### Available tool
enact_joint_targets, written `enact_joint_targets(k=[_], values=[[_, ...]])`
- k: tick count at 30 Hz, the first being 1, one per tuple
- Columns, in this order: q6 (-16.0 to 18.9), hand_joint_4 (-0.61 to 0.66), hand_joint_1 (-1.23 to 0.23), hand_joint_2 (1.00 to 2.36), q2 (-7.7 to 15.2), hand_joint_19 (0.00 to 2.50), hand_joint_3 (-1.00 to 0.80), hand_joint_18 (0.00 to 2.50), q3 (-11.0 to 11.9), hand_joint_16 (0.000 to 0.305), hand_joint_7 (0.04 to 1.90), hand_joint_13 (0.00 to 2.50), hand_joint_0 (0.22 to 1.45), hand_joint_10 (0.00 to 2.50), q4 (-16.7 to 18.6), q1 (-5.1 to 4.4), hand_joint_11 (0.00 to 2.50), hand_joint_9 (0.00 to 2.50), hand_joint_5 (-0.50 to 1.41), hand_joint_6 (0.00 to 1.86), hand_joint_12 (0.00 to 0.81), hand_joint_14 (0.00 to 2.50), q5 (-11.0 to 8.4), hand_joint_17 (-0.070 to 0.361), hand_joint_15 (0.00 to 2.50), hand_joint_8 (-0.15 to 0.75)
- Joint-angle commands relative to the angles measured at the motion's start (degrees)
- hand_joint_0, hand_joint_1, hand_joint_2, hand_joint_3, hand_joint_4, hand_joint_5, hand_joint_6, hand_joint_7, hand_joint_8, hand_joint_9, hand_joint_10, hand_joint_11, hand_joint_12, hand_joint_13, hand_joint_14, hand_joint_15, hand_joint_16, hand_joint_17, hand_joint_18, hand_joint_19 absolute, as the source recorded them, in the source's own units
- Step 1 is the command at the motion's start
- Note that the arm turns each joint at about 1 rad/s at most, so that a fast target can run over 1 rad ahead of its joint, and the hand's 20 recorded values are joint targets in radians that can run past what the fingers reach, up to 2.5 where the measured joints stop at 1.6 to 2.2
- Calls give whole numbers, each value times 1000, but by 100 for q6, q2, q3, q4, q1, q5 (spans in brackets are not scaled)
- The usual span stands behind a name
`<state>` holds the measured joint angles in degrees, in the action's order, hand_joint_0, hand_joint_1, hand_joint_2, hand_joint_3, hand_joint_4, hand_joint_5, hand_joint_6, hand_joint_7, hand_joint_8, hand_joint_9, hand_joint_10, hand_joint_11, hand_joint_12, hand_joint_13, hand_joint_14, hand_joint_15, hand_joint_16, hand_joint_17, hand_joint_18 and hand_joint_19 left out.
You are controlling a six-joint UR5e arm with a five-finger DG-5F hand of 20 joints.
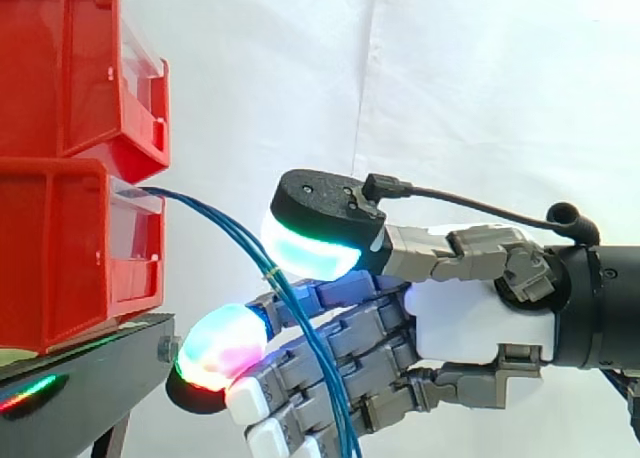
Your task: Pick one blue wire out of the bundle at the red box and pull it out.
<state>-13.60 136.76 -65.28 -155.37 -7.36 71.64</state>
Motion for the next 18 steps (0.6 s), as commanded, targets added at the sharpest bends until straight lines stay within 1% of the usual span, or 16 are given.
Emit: enact_joint_targets(k=[1, 4, 7, 11, 13, 14, 15, 17, 18], values=[[-125, 330, -576, 1004, 0, 457, -454, 675, -2, 60, 1075, 758, 515, 7, -72, 15, 380, 702, -132, 574, 444, 15, 87, 134, 432, 347], [-169, 330, -570, 1003, -9, 448, -459, 678, -2, 60, 1080, 760, 514, 8, -90, 24, 380, 705, -131, 574, 447, 13, 262, 135, 434, 350], [-151, 329, -573, 1003, -26, 455, -450, 683, -2, 60, 1074, 766, 512, 8, -116, 33, 375, 710, -132, 584, 446, 14, 306, 135, 435, 351], [-151, 312, -591, 1006, -88, 457, -416, 684, -2, 59, 1021, 768, 528, 8, -151, 59, 386, 710, -138, 628, 439, 14, 359, 133, 435, 347], [-151, 298, -600, 1007, -149, 458, -395, 685, -2, 59, 980, 770, 536, 8, -301, 85, 391, 714, -146, 666, 438, 14, 473, 132, 431, 343], [-151, 295, -605, 1008, -149, 460, -384, 687, -2, 58, 943, 770, 540, 8, -301, 85, 385, 713, -151, 690, 436, 14, 473, 131, 436, 343], [-160, 293, -609, 1009, -202, 461, -372, 687, -2, 58, 928, 771, 543, 10, -380, 103, 384, 713, -154, 703, 435, 14, 508, 132, 437, 344], [-160, 284, -626, 1010, -202, 454, -350, 686, -2, 58, 867, 771, 553, 8, -398, 103, 386, 713, -163, 746, 432, 15, 517, 130, 437, 341], [-160, 285, -632, 1011, -228, 463, -343, 686, -11, 58, 868, 771, 557, 8, -415, 121, 386, 712, -166, 755, 434, 15, 526, 130, 436, 339]])
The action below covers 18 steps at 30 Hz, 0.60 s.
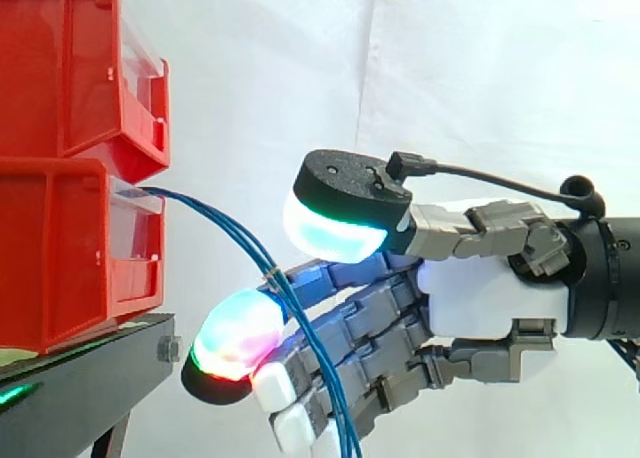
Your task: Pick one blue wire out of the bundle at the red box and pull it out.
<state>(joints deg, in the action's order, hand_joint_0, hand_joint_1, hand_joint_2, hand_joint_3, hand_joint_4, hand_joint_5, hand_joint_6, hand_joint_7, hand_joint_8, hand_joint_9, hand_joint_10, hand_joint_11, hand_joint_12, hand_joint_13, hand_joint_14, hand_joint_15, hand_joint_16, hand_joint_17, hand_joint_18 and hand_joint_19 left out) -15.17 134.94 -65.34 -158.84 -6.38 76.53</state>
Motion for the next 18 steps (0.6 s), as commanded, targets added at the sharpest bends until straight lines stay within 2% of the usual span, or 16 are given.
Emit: enact_joint_targets(k=[1, 18], values=[[-3, 273, -643, 1011, -47, 456, -328, 688, -5, 57, 833, 771, 565, 10, -85, 23, 392, 710, -173, 784, 433, 14, 47, 129, 437, 338], [6, 231, -751, 1016, -73, 435, -193, 698, -5, 57, 811, 768, 607, 8, -77, 32, 430, 659, -206, 892, 429, 14, 82, 127, 434, 333]])
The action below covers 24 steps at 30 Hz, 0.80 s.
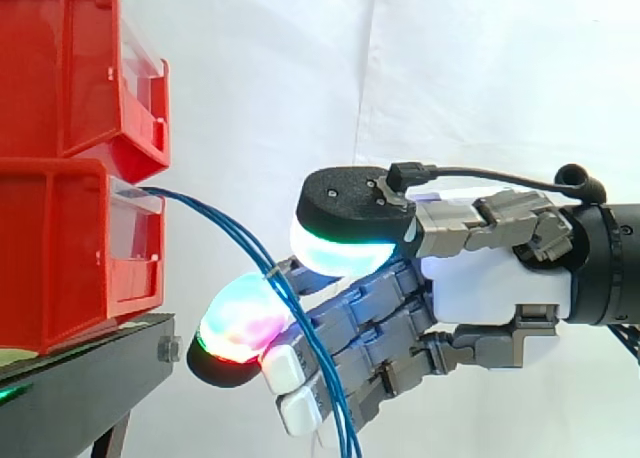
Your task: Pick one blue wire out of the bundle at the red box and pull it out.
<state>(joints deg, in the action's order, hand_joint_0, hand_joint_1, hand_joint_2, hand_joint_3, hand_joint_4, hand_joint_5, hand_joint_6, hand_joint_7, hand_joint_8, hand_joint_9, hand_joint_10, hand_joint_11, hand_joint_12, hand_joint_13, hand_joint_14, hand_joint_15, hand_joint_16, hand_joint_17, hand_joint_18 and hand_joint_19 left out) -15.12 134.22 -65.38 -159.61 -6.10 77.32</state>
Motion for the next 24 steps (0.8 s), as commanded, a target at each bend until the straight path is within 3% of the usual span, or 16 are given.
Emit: enact_joint_targets(k=[1, 5, 13, 18, 24], values=[[0, 232, -756, 1016, -1, 432, -189, 701, -1, 57, 810, 770, 609, 8, 0, 3, 435, 660, -208, 898, 430, 15, 3, 129, 433, 334], [0, 259, -759, 1016, -1, 441, -199, 704, -1, 57, 776, 770, 611, 9, 0, 12, 447, 659, -210, 914, 427, 14, 12, 129, 444, 335], [-17, 278, -737, 1000, -1, 442, -500, 722, -1, 59, 802, 787, 541, 8, 9, 30, 448, 722, -191, 915, 440, 14, 82, 132, 447, 360], [-17, 280, -757, 1000, -1, 430, -500, 747, -1, 60, 828, 814, 530, 11, 9, 30, 466, 757, -172, 921, 448, 14, 82, 134, 440, 361], [-9, 237, -802, 1001, -9, 439, -478, 771, -1, 56, 905, 838, 604, 10, 9, 39, 503, 802, -153, 931, 436, 16, 82, 125, 457, 357]])
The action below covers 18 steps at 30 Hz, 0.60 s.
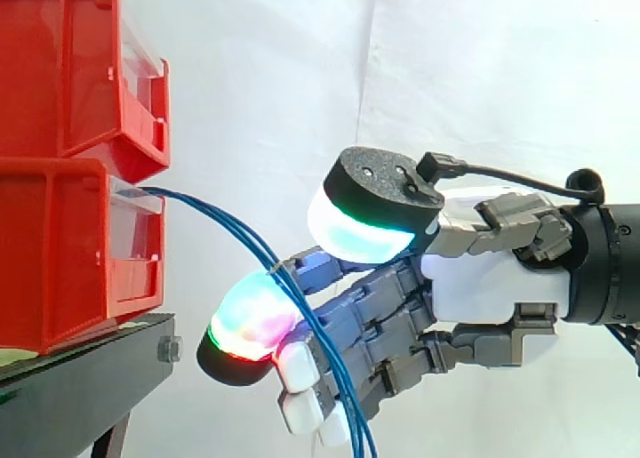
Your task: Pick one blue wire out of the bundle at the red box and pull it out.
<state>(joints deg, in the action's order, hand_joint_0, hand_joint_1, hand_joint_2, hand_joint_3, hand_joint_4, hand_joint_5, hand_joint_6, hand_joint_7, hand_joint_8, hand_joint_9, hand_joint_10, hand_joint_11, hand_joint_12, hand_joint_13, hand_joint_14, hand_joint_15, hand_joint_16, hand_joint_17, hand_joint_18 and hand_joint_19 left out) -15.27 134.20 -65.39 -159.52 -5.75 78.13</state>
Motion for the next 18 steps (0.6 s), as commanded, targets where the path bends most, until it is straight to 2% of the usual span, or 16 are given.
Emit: enact_joint_targets(k=[1, 10, 18], values=[[6, 226, -803, 1004, -25, 446, -451, 773, 0, 56, 909, 841, 609, 13, 0, 4, 505, 803, -152, 933, 437, 15, 0, 125, 445, 357], [-3, 119, -804, 1014, -105, 446, -307, 792, 0, 55, 1010, 853, 639, 13, -26, 21, 514, 810, -155, 949, 436, 17, 35, 124, 461, 358], [-3, 100, -815, 1014, -113, 444, -291, 802, 0, 55, 1008, 859, 653, 10, 0, 21, 526, 815, -158, 957, 434, 15, 35, 124, 458, 358]])
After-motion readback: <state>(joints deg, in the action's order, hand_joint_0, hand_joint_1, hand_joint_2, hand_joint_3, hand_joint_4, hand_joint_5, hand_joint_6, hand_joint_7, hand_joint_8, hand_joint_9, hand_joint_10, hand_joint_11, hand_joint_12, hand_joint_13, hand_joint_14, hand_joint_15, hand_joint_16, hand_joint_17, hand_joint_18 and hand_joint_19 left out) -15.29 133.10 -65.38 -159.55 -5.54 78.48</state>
